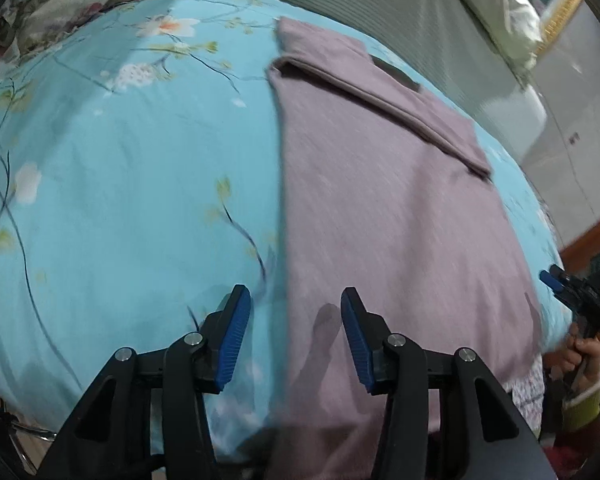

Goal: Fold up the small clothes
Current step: 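Move both open tools to the hem of the folded strip, then grasp the hem with both tools and fold it up onto the collar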

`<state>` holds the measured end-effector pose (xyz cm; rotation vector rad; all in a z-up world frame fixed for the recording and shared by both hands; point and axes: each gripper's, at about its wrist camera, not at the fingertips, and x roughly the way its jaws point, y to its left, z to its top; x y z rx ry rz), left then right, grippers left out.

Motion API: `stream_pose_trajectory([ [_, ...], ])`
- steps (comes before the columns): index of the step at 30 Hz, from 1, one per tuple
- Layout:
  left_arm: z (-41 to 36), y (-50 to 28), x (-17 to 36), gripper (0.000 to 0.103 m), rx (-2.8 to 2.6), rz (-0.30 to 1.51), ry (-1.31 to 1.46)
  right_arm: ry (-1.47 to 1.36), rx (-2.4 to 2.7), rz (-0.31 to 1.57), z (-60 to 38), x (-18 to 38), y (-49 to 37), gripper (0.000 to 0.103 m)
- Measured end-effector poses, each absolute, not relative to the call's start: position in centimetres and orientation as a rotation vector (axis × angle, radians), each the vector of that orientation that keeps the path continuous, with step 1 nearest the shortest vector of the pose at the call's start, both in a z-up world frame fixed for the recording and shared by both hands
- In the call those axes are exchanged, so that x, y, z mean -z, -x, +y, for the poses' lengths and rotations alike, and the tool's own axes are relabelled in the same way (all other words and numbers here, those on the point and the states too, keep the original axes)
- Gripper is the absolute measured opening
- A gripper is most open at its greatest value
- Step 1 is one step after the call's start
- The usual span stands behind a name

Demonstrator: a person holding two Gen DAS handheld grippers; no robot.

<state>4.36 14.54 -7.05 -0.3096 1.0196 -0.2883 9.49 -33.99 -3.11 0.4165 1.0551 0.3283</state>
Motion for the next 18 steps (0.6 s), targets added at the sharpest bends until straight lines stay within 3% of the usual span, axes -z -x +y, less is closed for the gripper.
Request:
stream_pose_trajectory([
  [5,13.3,-1.7,7.4,0.051,0.35,1.045,0.249,-0.412,-0.415,1.172,-33.7,5.7,-5.9,0.053],
  [14,14.9,0.7,8.1,0.051,0.462,1.095,0.356,-0.476,-0.671,1.178,-32.6,6.9,-3.5,0.052],
  [18,14.1,1.1,8.9,0.049,0.491,1.127,0.345,-0.468,-0.692,1.196,-31.5,8.0,-3.4,0.035],
])
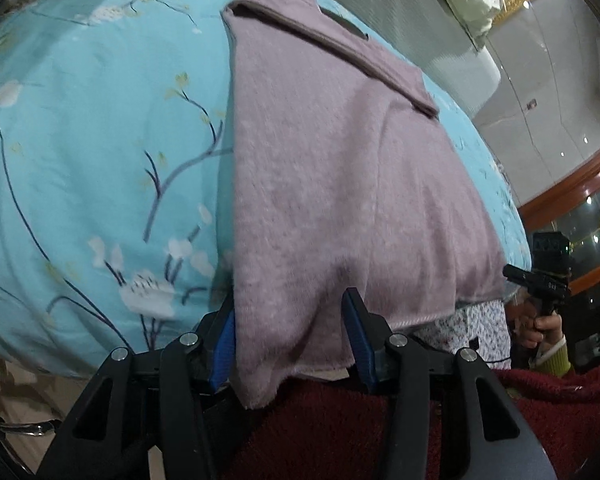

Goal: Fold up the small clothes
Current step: 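Grasp the hem with both tools and fold it up onto the collar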

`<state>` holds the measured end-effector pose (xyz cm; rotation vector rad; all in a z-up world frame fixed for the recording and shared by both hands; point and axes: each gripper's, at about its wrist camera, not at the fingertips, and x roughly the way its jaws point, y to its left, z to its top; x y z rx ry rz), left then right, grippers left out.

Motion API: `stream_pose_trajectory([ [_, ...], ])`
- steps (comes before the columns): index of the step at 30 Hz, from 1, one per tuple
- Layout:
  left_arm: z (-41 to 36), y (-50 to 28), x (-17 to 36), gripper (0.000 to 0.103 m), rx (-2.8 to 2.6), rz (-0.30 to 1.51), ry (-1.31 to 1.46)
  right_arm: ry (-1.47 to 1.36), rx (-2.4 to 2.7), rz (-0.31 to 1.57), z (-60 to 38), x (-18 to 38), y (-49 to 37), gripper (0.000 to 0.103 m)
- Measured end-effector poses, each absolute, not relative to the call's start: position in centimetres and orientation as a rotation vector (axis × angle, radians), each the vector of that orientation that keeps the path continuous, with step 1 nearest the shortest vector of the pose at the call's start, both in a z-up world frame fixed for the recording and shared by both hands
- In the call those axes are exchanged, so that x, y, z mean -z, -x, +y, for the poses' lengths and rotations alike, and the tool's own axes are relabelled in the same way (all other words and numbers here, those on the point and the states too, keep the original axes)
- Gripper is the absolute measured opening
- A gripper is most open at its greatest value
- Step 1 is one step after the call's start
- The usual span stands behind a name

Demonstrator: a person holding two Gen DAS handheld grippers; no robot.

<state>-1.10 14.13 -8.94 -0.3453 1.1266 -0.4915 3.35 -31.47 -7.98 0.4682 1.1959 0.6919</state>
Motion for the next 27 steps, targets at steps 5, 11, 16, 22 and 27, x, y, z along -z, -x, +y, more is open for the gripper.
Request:
stream_pose_trajectory([
  [5,13.6,1.1,9.7,0.017,0.497,1.142,0.333,-0.476,-0.666,1.186,-32.5,7.9,-2.9,0.007],
  [11,14.7,2.3,8.4,0.005,0.506,1.073,0.323,-0.584,-0.669,1.063,-36.7,6.1,-2.0,0.006],
  [16,16.0,2.1,9.1,0.006,0.536,1.087,0.392,-0.635,-0.721,1.083,-36.7,7.4,-2.5,0.006],
  [22,15.6,1.5,11.0,0.006,0.562,1.137,0.407,-0.62,-0.696,1.162,-35.0,9.2,-3.1,0.01],
  [27,14.9,2.5,8.7,0.004,0.579,1.046,0.381,-0.659,-0.712,1.072,-35.8,7.9,-2.5,0.007],
])
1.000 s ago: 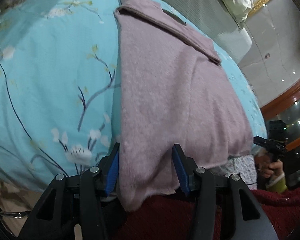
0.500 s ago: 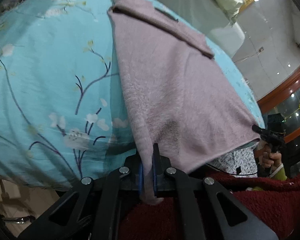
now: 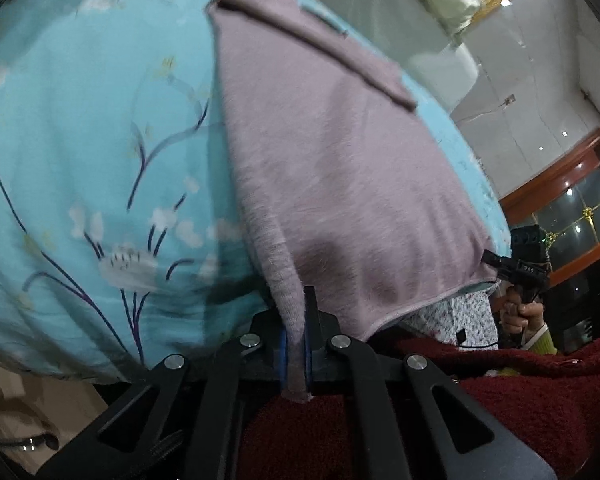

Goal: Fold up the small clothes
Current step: 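Grasp the hem with both tools and fold it up onto the collar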

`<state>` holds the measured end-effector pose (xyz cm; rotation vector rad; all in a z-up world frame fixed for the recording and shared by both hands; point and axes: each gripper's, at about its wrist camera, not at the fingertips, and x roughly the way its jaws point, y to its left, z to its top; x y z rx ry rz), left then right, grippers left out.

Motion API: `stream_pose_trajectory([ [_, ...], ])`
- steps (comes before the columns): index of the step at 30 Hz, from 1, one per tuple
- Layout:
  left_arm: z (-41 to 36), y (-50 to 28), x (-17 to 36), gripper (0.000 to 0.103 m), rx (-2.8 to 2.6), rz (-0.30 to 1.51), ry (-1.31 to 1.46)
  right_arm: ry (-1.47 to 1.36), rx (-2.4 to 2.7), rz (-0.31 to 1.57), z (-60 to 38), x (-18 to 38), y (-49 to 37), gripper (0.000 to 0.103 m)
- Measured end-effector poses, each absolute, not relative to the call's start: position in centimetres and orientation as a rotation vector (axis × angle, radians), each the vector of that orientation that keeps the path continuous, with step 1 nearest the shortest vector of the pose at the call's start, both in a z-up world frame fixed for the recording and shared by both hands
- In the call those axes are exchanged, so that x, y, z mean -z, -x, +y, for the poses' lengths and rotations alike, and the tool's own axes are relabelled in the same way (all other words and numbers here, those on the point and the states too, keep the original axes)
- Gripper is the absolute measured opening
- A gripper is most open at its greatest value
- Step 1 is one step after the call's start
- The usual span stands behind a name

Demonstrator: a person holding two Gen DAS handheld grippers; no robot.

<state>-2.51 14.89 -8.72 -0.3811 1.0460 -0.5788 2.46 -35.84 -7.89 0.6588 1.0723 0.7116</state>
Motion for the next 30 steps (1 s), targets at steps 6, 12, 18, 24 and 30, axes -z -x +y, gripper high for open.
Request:
stream_pose_trajectory([
  [6,17.3,3.1,1.9,0.004,0.592,0.813,0.501,-0.788,-0.766,0.866,-38.1,3.5,-3.0,0.007],
  [12,17.8,0.9,-2.5,0.004,0.562,0.687,0.487,-0.779,-0.79,0.74,-37.5,-0.7,-5.4,0.007],
  [18,17.1,-4.7,-5.1,0.004,0.506,0.578,0.497,-0.748,-0.717,0.657,-37.8,-2.7,-11.1,0.007],
  [24,15.7,-13.9,-6.9,0.004,0.406,0.536,0.466,-0.658,-0.584,0.641,-37.1,-3.8,-19.7,0.007],
  [30,14.1,-24.4,-7.2,0.004,0.322,0.571,0.437,-0.626,-0.454,0.674,-37.0,-3.1,-29.2,0.007],
])
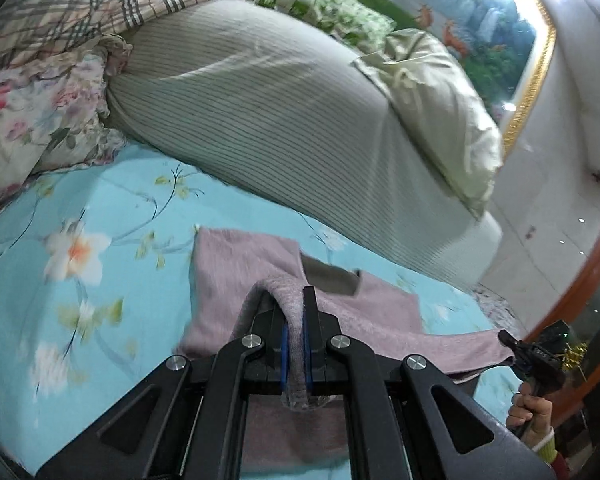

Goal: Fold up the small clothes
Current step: 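Grasp the hem with both tools and fold it up onto the collar, then open both tools and withdraw from the folded sweater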

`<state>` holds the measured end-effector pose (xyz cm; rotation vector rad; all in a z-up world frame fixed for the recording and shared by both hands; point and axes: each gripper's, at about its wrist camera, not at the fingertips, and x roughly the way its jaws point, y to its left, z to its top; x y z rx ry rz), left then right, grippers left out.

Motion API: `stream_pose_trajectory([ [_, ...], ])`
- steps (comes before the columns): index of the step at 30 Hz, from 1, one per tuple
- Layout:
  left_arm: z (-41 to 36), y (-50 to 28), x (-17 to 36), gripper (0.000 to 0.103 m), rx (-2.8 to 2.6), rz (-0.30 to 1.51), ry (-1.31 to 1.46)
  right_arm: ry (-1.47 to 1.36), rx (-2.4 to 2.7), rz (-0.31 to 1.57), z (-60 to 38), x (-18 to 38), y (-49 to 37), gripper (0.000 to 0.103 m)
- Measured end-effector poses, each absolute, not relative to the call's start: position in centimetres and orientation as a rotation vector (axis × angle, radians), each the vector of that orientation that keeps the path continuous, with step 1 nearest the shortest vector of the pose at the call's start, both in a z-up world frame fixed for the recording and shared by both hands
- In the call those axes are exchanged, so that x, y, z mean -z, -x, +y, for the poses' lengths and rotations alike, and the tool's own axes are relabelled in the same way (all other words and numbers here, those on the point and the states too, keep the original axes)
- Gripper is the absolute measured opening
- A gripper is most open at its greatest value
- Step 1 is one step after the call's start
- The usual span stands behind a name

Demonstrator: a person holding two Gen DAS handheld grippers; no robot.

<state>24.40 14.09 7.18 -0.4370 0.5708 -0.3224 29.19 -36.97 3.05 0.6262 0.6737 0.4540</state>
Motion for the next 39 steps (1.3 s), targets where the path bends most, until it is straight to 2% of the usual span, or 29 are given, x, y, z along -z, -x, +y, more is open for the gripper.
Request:
stream_pose_trajectory([
  [9,12.4,-37.3,-2.8,0.004,0.196,0.685,0.361,-0.558,-0.309,0.808,-35.9,3.1,-40.4,0.007],
  [14,12.0,-41.2,1.3,0.004,0.138,0.762,0.333,-0.526,-0.262,0.918,-34.8,7.2,-43.3,0.008],
  [19,12.0,-43.1,4.4,0.007,0.124,0.85,0.346,-0.594,-0.242,0.967,-35.8,8.6,-43.8,0.009],
  [20,12.1,-42.7,4.3,0.009,0.132,0.852,0.361,-0.611,-0.241,0.953,-36.3,8.1,-43.3,0.015],
  [21,12.4,-42.1,4.0,0.017,0.149,0.846,0.376,-0.616,-0.239,0.936,-36.8,7.7,-42.7,0.022],
  [22,12.5,-41.2,3.6,0.029,0.164,0.83,0.38,-0.619,-0.233,0.907,-37.5,7.0,-41.8,0.043],
  [23,12.5,-40.3,3.2,0.038,0.167,0.815,0.368,-0.613,-0.21,0.866,-38.2,6.0,-40.6,0.062],
  [24,12.3,-39.2,2.9,0.049,0.167,0.8,0.35,-0.602,-0.186,0.827,-38.7,5.3,-39.5,0.064],
  [27,10.7,-36.1,2.4,0.049,0.241,0.79,0.3,-0.521,-0.255,0.772,-37.3,3.1,-37.0,0.064],
  [31,5.8,-34.5,4.0,0.049,0.392,0.884,0.242,-0.267,-0.475,0.926,-29.7,3.7,-36.8,0.061],
  [35,1.7,-35.6,6.7,0.049,0.415,0.993,0.15,0.079,-0.647,1.078,-22.1,6.4,-36.6,0.061],
  [39,1.2,-38.5,6.9,0.048,0.366,0.982,0.119,0.149,-0.543,1.06,-21.8,7.4,-39.0,0.061],
])
